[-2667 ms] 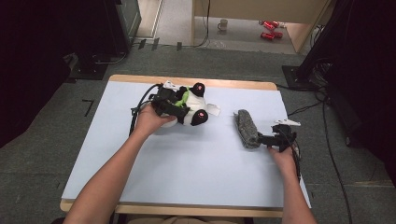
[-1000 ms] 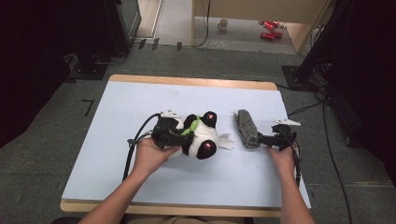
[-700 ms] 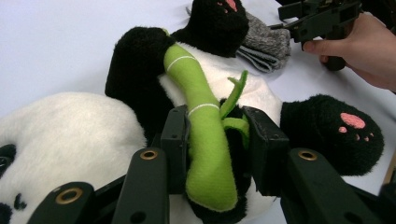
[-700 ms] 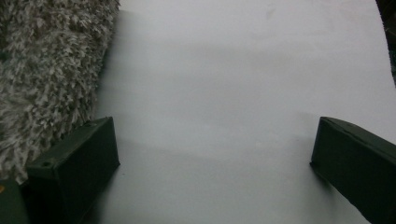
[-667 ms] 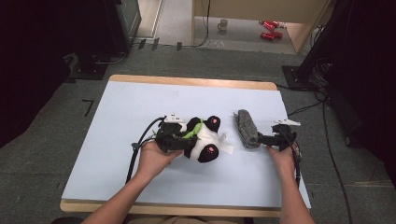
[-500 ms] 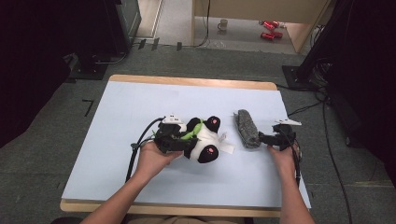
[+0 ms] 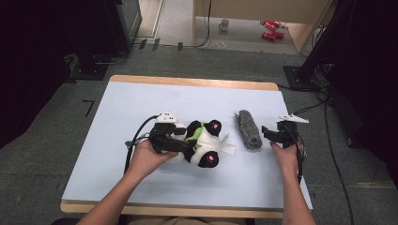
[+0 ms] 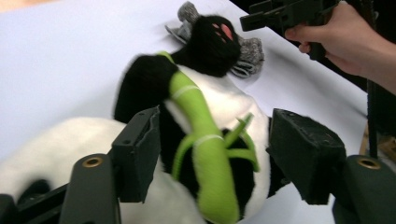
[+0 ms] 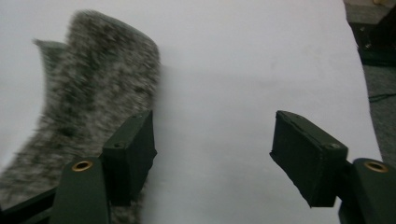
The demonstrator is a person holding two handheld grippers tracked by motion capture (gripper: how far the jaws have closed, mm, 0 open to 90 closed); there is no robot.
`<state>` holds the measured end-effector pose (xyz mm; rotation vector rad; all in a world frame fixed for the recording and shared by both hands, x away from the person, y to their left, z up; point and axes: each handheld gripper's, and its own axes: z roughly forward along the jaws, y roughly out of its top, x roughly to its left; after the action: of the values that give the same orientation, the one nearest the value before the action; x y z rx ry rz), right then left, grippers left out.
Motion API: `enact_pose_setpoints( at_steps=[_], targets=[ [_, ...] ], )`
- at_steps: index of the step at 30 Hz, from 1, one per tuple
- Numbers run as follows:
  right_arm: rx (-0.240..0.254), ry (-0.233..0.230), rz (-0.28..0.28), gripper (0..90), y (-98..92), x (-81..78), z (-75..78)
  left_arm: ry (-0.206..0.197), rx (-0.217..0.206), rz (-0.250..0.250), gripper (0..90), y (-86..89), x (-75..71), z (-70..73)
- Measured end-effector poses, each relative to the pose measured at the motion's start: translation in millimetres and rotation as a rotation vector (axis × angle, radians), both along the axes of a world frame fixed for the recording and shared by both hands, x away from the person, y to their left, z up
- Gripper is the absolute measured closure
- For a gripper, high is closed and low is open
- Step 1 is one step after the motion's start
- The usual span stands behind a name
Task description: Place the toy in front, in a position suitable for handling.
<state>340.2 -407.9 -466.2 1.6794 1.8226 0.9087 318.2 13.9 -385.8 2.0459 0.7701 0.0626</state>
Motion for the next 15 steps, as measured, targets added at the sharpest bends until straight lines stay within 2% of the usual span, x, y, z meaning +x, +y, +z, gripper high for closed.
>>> enact_pose_setpoints(
  at_steps=[3,6,7,11,15],
  targets=[
    [0.001,-0.013,0.031,31.6,10.4,-0.2,5.2,-0.02,-0.015,0.011,33.5,11.8,0.5,5.4],
    [0.0,-0.009,0.056,31.6,19.2,1.3,6.4,-0.029,-0.007,0.017,33.5,20.1,1.4,7.2],
    [0.005,-0.006,0.062,31.6,21.6,2.4,7.2,-0.04,0.005,0.023,33.5,28.4,2.1,7.3],
    [0.031,0.003,0.073,32.7,27.2,5.4,8.9,-0.055,0.018,0.041,33.5,46.7,2.1,3.8],
    [0.027,0.003,0.091,36.1,32.3,9.3,9.9,-0.064,0.011,0.063,32.7,61.5,-0.3,-2.9]
  ],
)
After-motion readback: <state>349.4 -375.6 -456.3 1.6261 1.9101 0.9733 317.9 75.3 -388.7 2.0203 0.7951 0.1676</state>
